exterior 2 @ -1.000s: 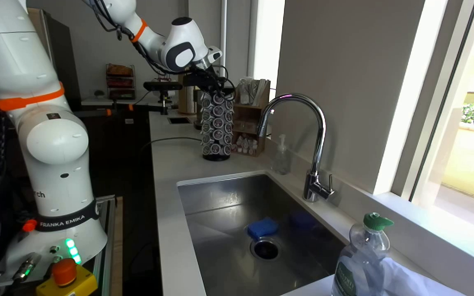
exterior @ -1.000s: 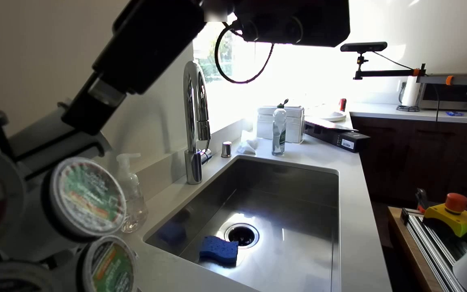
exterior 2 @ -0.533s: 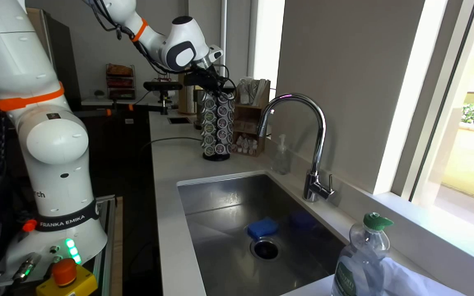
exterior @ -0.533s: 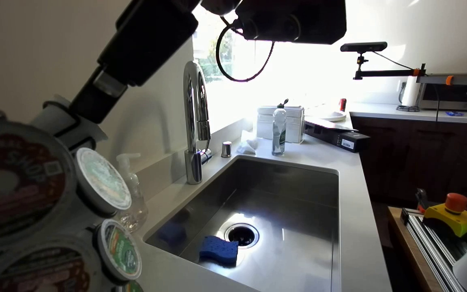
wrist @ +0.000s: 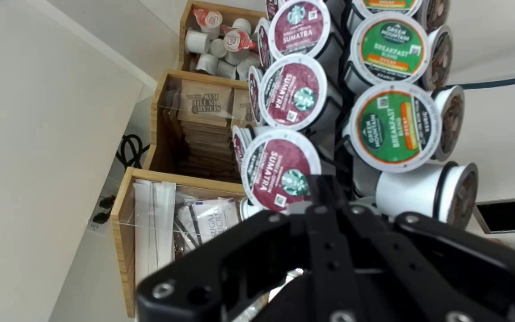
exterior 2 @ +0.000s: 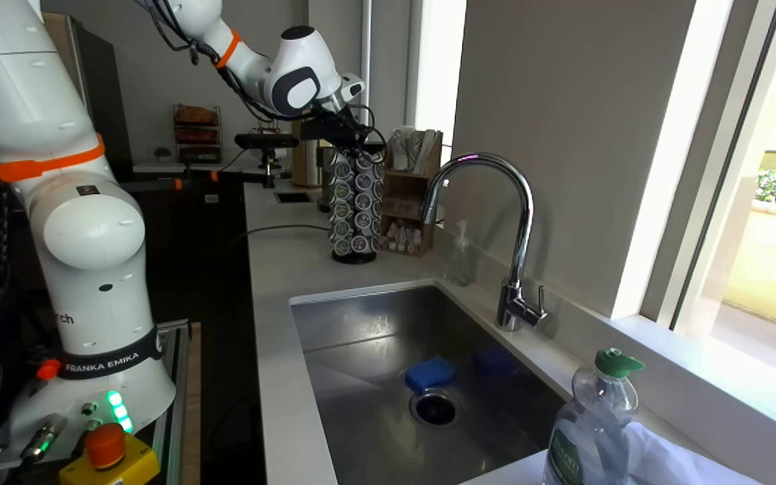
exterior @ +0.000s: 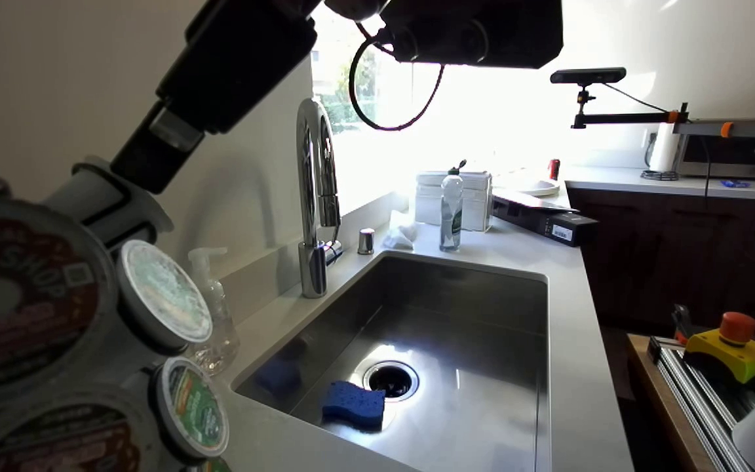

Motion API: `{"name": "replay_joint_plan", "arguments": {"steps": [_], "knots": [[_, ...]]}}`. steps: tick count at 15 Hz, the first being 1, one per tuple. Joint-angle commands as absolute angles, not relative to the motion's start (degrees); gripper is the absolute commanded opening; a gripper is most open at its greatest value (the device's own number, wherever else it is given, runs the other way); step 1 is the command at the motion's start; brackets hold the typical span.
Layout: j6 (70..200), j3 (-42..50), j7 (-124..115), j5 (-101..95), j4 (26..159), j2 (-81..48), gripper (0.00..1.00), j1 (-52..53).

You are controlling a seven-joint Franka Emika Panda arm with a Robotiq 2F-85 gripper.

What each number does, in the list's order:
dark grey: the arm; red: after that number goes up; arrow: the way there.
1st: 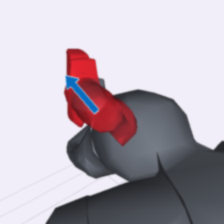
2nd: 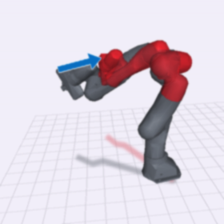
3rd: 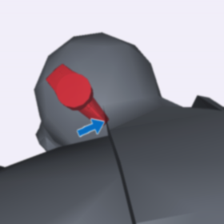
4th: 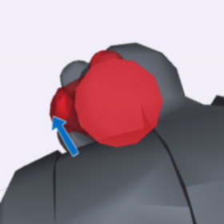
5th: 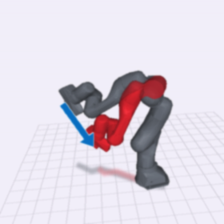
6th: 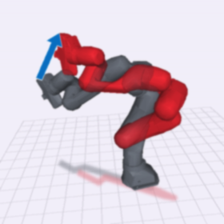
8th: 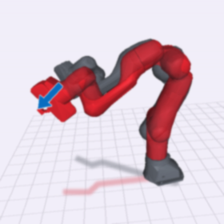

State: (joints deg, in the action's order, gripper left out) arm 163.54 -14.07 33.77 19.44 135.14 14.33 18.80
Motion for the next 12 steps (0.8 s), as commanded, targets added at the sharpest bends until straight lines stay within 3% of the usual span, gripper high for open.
{"name": "replay_joint_plan", "arguments": {"steps": [1, 8, 10, 12], "knots": [[162.9, -14.1, 33.9, 19.3, 135.9, 15.5, 0.00, 18.9], [163.0, -14.3, 33.3, 18.4, 136.2, 16.8, 0.00, 18.2], [162.6, -14.5, 32.8, 17.9, 136.4, 17.1, 0.27, 17.8], [162.3, -14.6, 32.5, 17.5, 136.8, 17.7, 0.40, 17.4]]}}
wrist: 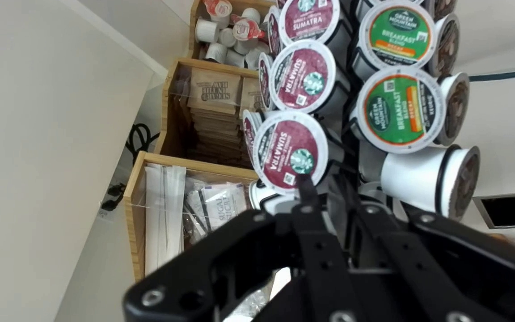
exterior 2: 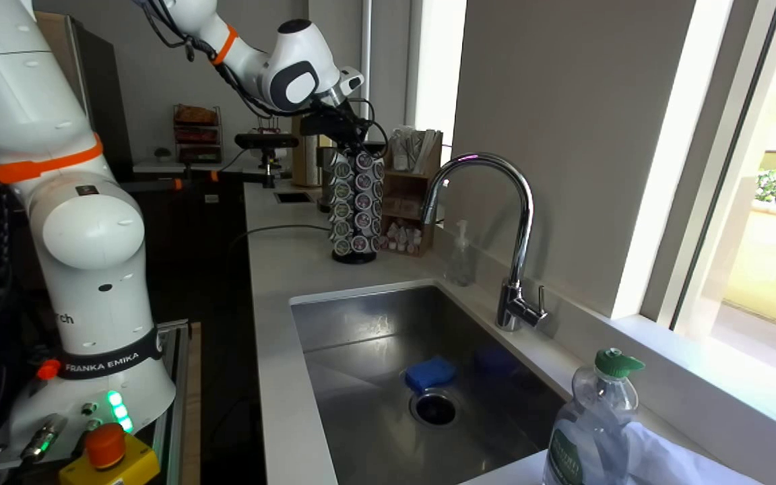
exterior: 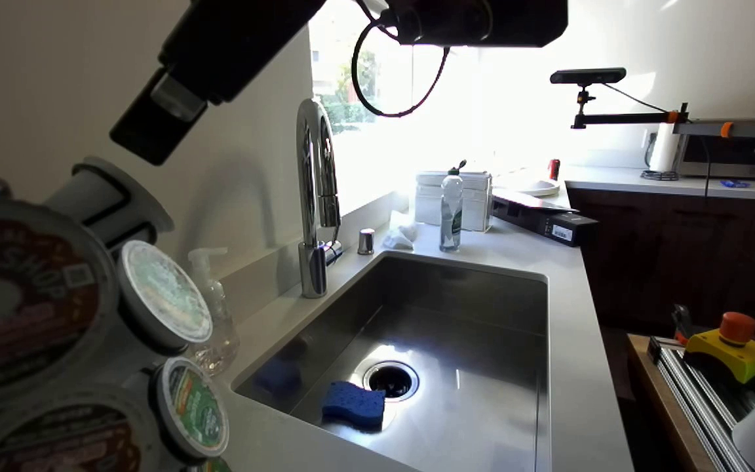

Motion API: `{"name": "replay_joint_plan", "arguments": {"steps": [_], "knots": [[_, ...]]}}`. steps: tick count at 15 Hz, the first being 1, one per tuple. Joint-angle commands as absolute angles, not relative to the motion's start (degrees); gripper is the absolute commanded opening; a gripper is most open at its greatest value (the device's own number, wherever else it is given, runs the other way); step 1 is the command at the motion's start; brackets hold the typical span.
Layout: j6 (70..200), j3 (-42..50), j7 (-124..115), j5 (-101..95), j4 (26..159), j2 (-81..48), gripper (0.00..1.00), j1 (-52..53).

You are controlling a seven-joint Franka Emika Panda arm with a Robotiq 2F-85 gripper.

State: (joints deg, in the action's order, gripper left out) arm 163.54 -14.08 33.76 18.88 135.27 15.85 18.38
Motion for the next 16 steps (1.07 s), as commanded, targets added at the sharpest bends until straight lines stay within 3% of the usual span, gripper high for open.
{"name": "replay_joint_plan", "arguments": {"steps": [1, 7, 11, 16], "knots": [[162.2, -14.7, 32.5, 17.2, 137.0, 17.9, 0.49, 17.2], [161.9, -15.3, 32.6, 14.8, 138.3, 18.6, 0.92, 15.9], [162.4, -15.4, 33.0, 13.3, 139.0, 18.6, 1.00, 15.3], [163.2, -12.2, 31.2, 9.0, 138.9, 17.1, 0.91, 18.0]]}}
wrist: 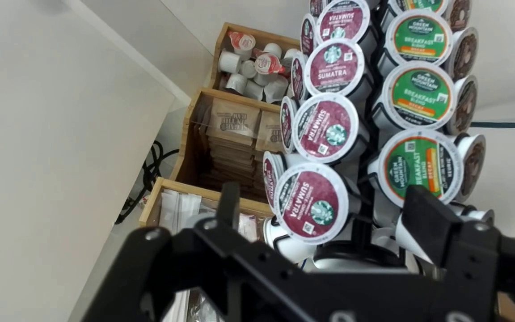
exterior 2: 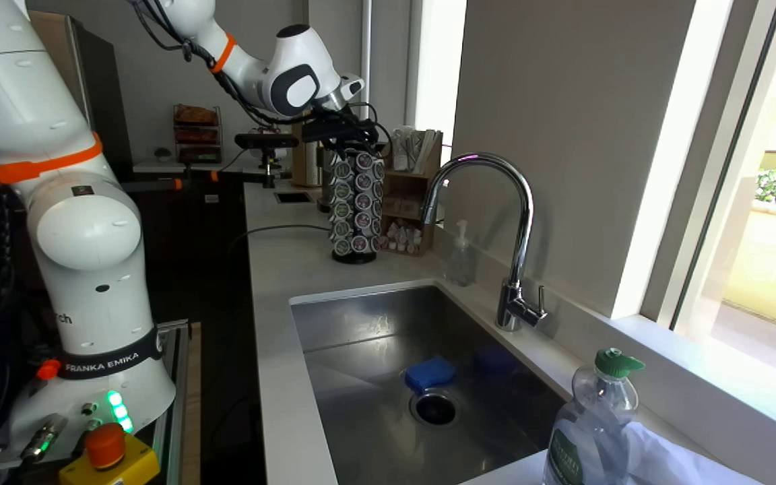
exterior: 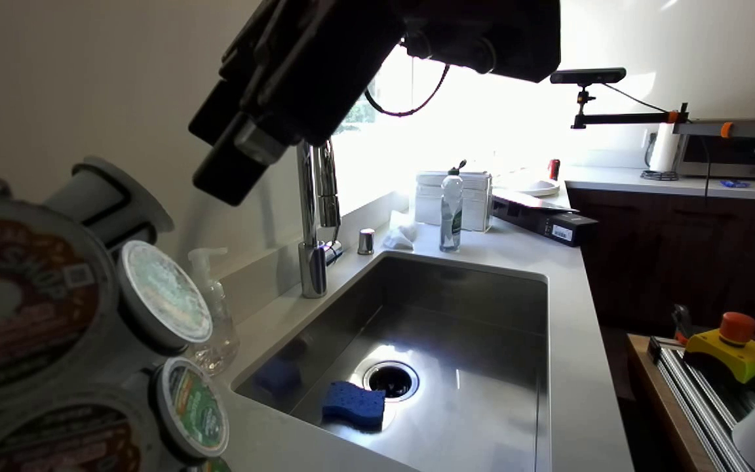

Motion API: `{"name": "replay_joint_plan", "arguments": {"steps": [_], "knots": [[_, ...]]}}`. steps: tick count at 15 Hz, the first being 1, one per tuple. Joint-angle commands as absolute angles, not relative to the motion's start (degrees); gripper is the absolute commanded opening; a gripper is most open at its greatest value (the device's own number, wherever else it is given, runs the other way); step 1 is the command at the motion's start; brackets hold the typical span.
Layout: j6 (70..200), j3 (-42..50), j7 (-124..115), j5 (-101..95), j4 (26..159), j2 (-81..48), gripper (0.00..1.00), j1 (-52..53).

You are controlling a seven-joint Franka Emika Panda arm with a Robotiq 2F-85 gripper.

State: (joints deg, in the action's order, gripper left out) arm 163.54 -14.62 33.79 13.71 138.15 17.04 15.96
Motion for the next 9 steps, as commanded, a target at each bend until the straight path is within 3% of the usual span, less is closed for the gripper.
{"name": "replay_joint_plan", "arguments": {"steps": [1, 9], "knots": [[163.4, -11.9, 31.4, 8.3, 138.8, 16.9, 0.89, 18.3], [164.3, -14.0, 34.4, 10.2, 137.8, 14.9, 0.89, 16.6]]}}
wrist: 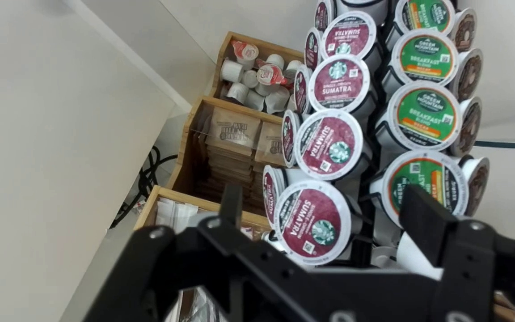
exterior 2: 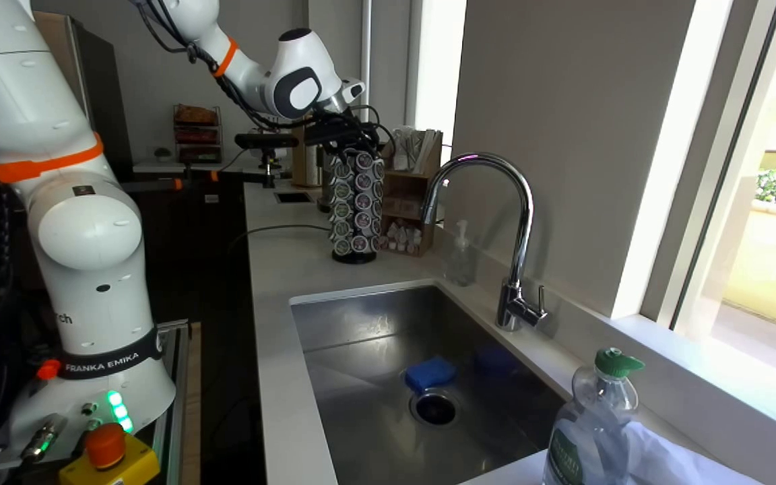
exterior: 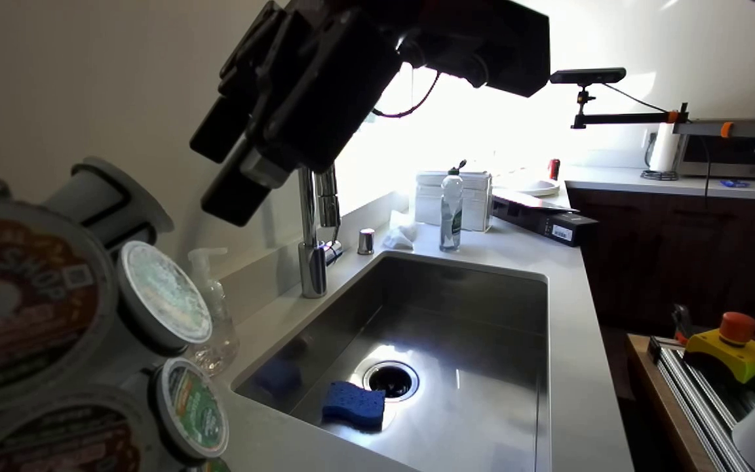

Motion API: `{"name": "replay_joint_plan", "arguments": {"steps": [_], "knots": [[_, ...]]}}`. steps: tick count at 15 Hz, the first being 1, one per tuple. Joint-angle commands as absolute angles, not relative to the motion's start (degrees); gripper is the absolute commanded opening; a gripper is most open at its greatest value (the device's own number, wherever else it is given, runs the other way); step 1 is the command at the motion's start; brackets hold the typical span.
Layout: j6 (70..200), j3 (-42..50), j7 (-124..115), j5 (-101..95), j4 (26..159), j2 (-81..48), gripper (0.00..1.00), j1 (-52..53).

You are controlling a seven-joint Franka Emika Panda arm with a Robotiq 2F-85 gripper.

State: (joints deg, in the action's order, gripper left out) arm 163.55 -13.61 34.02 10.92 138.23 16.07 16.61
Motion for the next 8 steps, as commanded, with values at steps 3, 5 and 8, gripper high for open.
{"name": "replay_joint_plan", "arguments": {"steps": [3, 5, 8], "knots": [[165.2, -14.3, 34.6, 10.0, 137.4, 14.1, 0.87, 16.4], [165.8, -14.4, 34.8, 10.0, 137.2, 13.7, 0.85, 16.5], [166.8, -14.5, 35.3, 10.1, 137.1, 13.4, 0.82, 16.5]]}}
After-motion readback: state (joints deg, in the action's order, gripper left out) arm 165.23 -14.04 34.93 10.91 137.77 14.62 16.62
